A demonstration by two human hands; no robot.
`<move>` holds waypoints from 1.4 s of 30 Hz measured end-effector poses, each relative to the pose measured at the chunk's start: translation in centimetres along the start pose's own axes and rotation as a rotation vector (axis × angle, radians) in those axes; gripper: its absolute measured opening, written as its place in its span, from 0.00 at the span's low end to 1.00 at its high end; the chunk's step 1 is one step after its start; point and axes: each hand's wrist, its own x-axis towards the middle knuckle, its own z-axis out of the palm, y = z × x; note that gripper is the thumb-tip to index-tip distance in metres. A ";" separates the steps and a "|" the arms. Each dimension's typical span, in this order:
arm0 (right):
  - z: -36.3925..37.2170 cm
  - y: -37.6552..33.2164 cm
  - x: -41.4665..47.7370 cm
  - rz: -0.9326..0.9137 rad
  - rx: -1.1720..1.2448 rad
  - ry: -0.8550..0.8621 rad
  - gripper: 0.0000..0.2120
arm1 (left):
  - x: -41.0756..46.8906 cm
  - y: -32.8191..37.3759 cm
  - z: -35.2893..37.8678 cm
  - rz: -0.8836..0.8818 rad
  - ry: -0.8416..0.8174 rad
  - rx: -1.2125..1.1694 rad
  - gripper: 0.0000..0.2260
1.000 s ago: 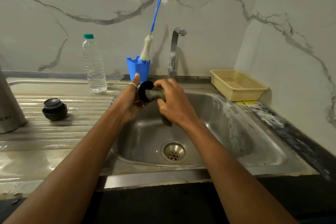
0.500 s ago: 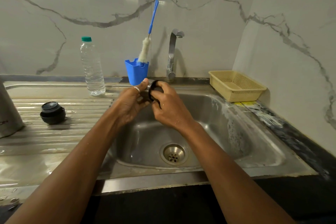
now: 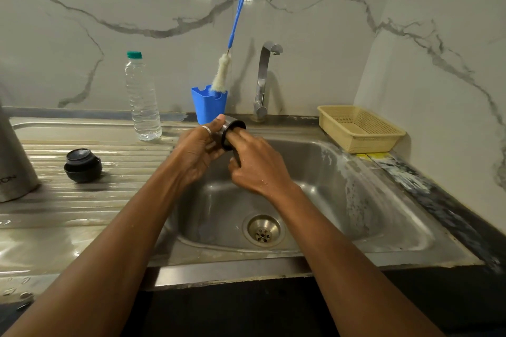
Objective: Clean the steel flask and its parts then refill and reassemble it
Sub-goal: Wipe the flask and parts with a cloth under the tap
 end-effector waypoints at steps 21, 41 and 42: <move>0.0 0.4 0.6 0.148 0.416 0.050 0.23 | -0.5 -0.3 0.2 0.036 -0.125 0.089 0.13; -0.9 0.6 1.0 0.582 1.250 -0.068 0.14 | -0.2 -0.4 -0.7 0.031 -0.214 0.105 0.21; -0.7 0.7 1.1 0.567 1.247 -0.061 0.15 | -0.3 -0.4 -0.6 0.023 -0.212 0.111 0.21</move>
